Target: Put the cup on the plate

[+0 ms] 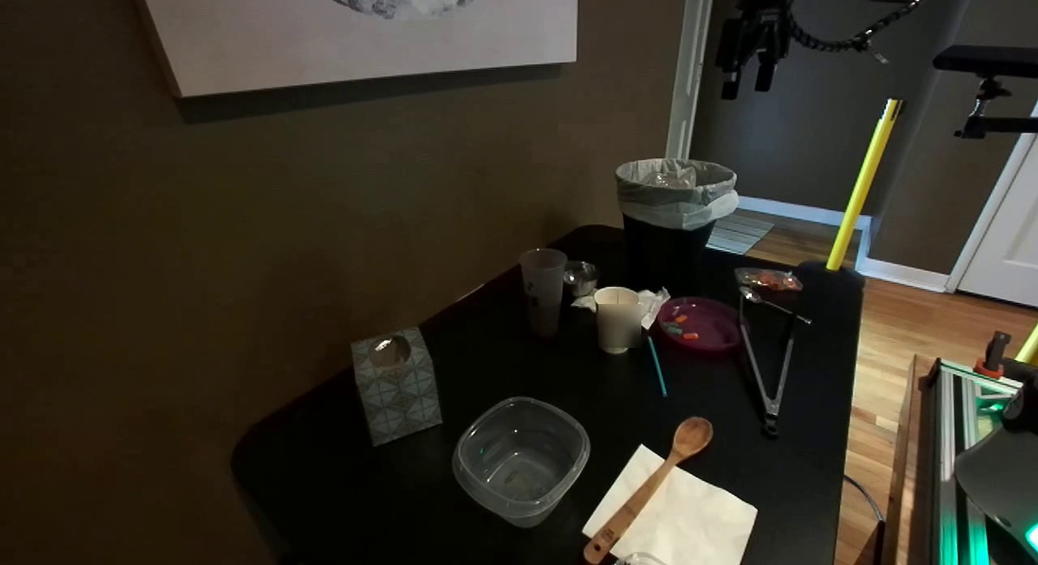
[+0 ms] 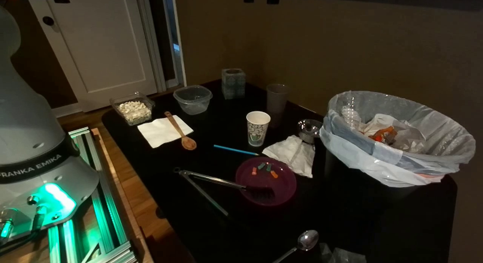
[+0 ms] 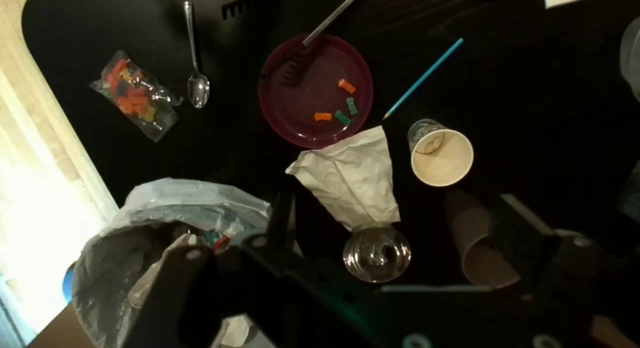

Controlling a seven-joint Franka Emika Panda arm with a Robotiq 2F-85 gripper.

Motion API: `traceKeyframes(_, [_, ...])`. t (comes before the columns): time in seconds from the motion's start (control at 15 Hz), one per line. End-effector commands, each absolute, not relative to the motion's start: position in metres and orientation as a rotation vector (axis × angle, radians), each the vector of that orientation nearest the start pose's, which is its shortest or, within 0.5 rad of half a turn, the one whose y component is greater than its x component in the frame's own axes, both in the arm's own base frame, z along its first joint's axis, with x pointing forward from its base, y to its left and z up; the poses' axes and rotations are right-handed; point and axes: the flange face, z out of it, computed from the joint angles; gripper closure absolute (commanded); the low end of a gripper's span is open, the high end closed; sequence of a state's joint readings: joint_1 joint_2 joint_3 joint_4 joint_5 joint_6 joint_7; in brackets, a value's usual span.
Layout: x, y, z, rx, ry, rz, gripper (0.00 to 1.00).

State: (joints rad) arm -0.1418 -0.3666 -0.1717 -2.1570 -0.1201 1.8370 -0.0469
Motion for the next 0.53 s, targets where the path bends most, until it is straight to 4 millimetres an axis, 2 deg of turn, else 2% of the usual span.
traceKeyframes(0.0, [0.441, -0.149, 0.526, -3.087, 0.653, -0.003, 0.00])
traceKeyframes(0.2, [0.466, -0.126, 0.492, -2.977, 0.871, 0.032, 0.00])
traceKeyframes(0.27, [0.481, -0.115, 0.478, -2.957, 0.932, 0.031, 0.00])
traceKeyframes(0.4, [0.516, -0.088, 0.449, -2.955, 0.899, 0.072, 0.00])
traceKeyframes(0.47, [0.485, -0.106, 0.476, -2.984, 0.868, 0.021, 0.00])
